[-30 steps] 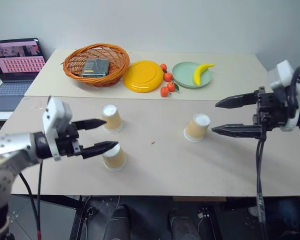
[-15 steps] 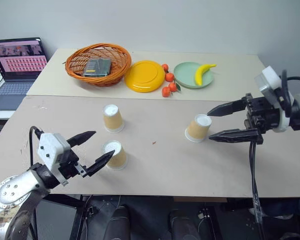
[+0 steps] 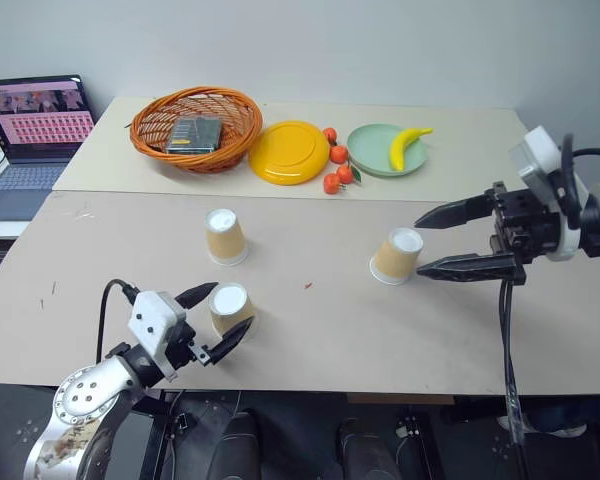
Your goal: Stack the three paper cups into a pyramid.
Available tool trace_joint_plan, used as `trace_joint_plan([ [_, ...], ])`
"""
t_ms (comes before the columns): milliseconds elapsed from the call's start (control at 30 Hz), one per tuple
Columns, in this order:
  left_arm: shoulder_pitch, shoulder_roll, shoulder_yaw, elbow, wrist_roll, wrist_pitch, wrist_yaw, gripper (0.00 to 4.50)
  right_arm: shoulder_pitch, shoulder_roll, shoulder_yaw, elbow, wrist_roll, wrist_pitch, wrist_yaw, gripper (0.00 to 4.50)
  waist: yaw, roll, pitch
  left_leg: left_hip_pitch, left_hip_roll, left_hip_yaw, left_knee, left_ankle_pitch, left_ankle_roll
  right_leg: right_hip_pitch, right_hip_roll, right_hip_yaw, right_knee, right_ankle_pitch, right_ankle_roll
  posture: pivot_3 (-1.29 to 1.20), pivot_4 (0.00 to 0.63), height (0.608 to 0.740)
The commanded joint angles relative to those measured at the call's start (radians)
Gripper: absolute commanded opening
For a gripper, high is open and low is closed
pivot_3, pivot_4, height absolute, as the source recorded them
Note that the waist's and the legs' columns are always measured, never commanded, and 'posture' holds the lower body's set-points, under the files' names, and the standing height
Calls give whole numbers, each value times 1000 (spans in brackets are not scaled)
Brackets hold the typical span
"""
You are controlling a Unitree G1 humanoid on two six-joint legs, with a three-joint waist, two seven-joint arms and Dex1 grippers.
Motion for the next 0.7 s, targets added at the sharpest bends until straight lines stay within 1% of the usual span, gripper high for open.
trace_joint_plan([
  [33,-29,-12,-23,25,22,-39,17,4441,11,-32,-68,-30,13,6,-12,4500,1,0,0,0,0,0,0,0,0,0,0,0,0,0,0,0,150,732],
  [100,-44,-20,-39,41,27,-44,21,4441,18,-37,-80,-39,22,12,-21,4500,2,0,0,0,0,0,0,0,0,0,0,0,0,0,0,0,150,732],
  [200,-55,-24,-58,56,30,-44,17,3713,28,-43,-93,-54,26,15,-34,4500,3,0,0,0,0,0,0,0,0,0,0,0,0,0,0,0,150,732],
  [267,-69,-26,-70,60,28,-40,19,2878,34,-46,-102,-62,31,19,-43,4500,3,0,0,0,0,0,-1,0,0,0,0,0,0,0,0,0,150,732],
  [300,-79,-28,-74,61,26,-36,21,2608,38,-48,-107,-67,33,22,-47,4500,3,0,0,0,0,0,-1,0,0,0,0,0,0,0,0,0,150,732],
  [400,-137,-22,-89,51,6,1,24,2608,55,-52,-128,-85,46,34,-59,4500,7,0,0,0,0,0,-1,0,0,0,0,0,0,0,0,0,150,732],
  [500,-227,-3,-124,30,-19,71,18,2608,78,-49,-150,-104,57,43,-79,4500,19,0,0,0,0,0,0,0,0,0,0,0,0,0,1,0,150,732],
  [700,-494,63,-252,68,-56,232,-76,2608,137,-20,-187,-151,84,46,-138,4500,21,0,0,-1,-1,-1,0,0,0,0,0,0,0,0,2,0,150,732],
])
